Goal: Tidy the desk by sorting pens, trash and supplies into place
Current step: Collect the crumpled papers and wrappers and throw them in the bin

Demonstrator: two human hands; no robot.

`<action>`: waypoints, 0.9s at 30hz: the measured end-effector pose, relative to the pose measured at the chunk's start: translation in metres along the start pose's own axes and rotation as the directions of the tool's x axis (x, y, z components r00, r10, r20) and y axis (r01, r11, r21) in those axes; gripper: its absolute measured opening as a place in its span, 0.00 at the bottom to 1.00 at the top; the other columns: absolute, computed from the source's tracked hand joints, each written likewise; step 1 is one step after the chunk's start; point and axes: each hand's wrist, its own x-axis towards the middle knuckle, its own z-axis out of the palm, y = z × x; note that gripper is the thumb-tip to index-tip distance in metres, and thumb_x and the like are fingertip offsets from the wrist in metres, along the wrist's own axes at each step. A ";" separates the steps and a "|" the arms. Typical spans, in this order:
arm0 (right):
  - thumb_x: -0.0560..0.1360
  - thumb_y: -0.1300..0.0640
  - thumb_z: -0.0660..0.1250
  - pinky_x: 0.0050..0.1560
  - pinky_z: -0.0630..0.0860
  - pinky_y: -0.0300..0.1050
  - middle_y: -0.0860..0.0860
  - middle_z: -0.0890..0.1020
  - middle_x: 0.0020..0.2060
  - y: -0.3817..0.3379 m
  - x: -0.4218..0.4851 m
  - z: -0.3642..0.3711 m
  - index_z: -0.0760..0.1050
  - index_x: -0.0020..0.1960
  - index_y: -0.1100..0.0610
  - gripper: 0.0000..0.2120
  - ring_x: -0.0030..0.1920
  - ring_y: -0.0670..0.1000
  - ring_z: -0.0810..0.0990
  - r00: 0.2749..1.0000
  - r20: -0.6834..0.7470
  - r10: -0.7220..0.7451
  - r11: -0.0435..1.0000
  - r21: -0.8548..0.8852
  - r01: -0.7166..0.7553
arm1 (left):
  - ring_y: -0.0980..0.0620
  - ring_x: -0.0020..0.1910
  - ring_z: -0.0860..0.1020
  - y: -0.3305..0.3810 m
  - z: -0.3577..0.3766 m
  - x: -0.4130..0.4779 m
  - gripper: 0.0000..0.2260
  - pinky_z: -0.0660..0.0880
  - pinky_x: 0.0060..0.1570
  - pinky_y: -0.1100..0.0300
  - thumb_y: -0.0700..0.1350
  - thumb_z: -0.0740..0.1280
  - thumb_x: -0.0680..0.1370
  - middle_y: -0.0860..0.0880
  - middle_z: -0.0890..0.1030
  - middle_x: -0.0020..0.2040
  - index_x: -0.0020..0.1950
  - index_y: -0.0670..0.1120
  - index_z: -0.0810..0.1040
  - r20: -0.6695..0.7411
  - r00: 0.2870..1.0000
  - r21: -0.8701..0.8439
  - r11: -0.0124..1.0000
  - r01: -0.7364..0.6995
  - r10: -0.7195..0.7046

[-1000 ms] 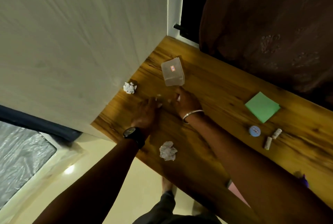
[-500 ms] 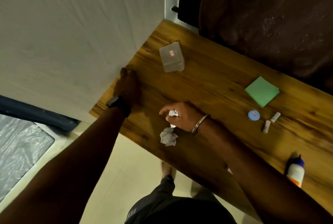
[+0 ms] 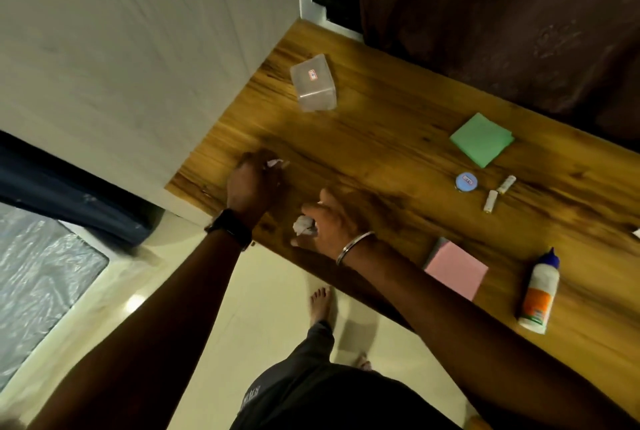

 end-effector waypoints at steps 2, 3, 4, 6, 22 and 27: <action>0.69 0.47 0.77 0.59 0.76 0.50 0.57 0.71 0.67 0.000 -0.007 0.008 0.78 0.54 0.51 0.17 0.60 0.61 0.76 0.998 -0.054 0.011 0.999 -0.043 -0.013 | 0.49 0.49 0.80 0.008 0.003 -0.020 0.16 0.73 0.45 0.56 0.60 0.65 0.82 0.48 0.82 0.55 0.59 0.50 0.82 -0.011 1.000 -0.039 0.999 0.016 -0.017; 0.70 0.49 0.76 0.59 0.74 0.50 0.57 0.70 0.69 -0.002 -0.010 0.009 0.78 0.56 0.51 0.16 0.62 0.61 0.76 0.996 -0.088 0.016 0.997 -0.076 -0.023 | 0.50 0.47 0.79 0.015 0.004 -0.030 0.17 0.71 0.42 0.58 0.62 0.64 0.82 0.49 0.81 0.52 0.56 0.49 0.82 -0.024 1.000 -0.046 0.999 0.015 -0.016; 0.71 0.50 0.75 0.60 0.73 0.51 0.56 0.70 0.70 -0.004 -0.013 0.009 0.78 0.58 0.51 0.17 0.64 0.62 0.75 0.994 -0.109 0.025 0.995 -0.090 -0.035 | 0.52 0.44 0.77 0.020 0.005 -0.040 0.17 0.69 0.38 0.59 0.61 0.64 0.82 0.50 0.80 0.49 0.52 0.49 0.81 -0.045 0.999 -0.045 0.999 -0.001 -0.001; 0.72 0.52 0.75 0.63 0.73 0.53 0.56 0.72 0.69 -0.004 -0.021 0.004 0.77 0.63 0.51 0.20 0.66 0.60 0.74 0.990 -0.123 0.069 0.997 -0.027 -0.073 | 0.51 0.38 0.75 0.031 0.009 -0.061 0.16 0.64 0.33 0.60 0.58 0.63 0.84 0.49 0.79 0.42 0.45 0.48 0.79 -0.094 0.993 -0.024 0.997 -0.069 0.067; 0.64 0.47 0.72 0.43 0.83 0.45 0.48 0.85 0.36 0.068 -0.202 -0.036 0.83 0.44 0.52 0.13 0.39 0.50 0.85 0.682 -0.435 0.589 0.624 0.780 -0.041 | 0.50 0.40 0.84 0.183 0.068 -0.179 0.09 0.81 0.35 0.56 0.39 0.69 0.82 0.45 0.85 0.49 0.62 0.46 0.79 0.313 0.942 -0.713 0.685 0.150 0.119; 0.70 0.52 0.77 0.50 0.82 0.48 0.49 0.87 0.40 0.090 -0.253 -0.040 0.84 0.46 0.53 0.07 0.43 0.49 0.85 0.543 -0.406 0.735 0.472 0.881 0.020 | 0.47 0.46 0.84 0.238 0.088 -0.212 0.05 0.80 0.45 0.52 0.46 0.72 0.81 0.44 0.87 0.47 0.52 0.45 0.83 0.336 0.908 -0.746 0.660 0.094 0.250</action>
